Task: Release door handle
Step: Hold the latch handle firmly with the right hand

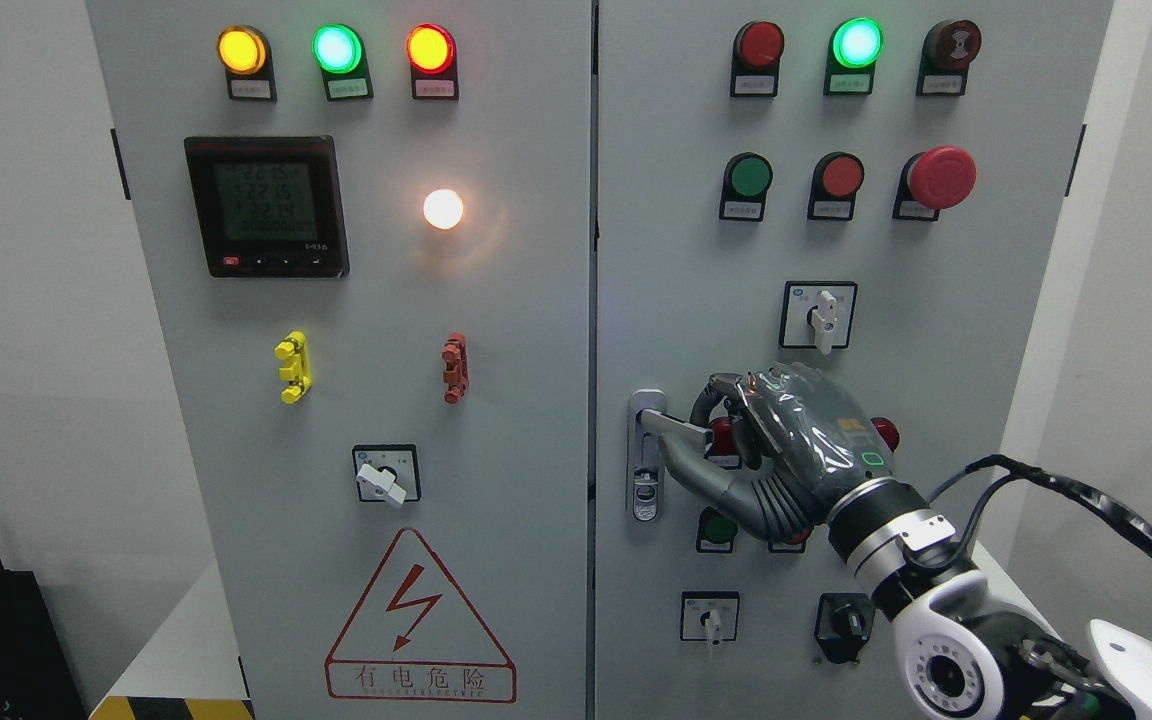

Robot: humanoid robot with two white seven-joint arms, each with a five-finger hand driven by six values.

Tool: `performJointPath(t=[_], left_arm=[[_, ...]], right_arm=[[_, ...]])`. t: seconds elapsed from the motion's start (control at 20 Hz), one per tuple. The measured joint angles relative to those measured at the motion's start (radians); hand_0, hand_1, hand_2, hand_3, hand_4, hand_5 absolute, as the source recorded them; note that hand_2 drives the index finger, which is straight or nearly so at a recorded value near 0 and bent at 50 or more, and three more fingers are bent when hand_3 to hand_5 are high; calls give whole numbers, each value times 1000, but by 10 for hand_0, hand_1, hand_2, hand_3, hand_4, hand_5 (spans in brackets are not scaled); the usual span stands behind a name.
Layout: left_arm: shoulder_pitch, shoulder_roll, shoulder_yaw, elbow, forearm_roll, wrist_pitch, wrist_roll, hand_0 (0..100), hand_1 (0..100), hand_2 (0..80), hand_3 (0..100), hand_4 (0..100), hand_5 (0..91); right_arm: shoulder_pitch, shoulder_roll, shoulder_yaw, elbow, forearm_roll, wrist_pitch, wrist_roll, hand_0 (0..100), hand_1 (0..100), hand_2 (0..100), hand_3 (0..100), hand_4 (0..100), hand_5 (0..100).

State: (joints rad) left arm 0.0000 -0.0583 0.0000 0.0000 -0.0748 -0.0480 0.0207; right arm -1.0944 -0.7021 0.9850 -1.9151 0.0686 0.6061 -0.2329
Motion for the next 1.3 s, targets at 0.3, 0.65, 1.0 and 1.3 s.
performJointPath(t=[0.3,0.65,1.0,1.3], left_arm=[[0,0,0,0,0,0,0,120,389,0,0,0,0],[0,0,0,0,0,0,0,120,389,0,0,0,0],[0,0,0,0,0,0,0,120,389,0,0,0,0],[0,0,0,0,0,0,0,120,389,0,0,0,0]], right_arm=[[1,1,0,-1,0,0,0,362,222,544,1000,1000,1000],[3,2,0,-1,0,0,0,362,225,551,1000,1000,1000],[7,3,0,-2,0,0,3,359,228,555,1000,1000,1000],[9,4,0,-2,0,0,1,357,233,569,1000,1000,1000]])
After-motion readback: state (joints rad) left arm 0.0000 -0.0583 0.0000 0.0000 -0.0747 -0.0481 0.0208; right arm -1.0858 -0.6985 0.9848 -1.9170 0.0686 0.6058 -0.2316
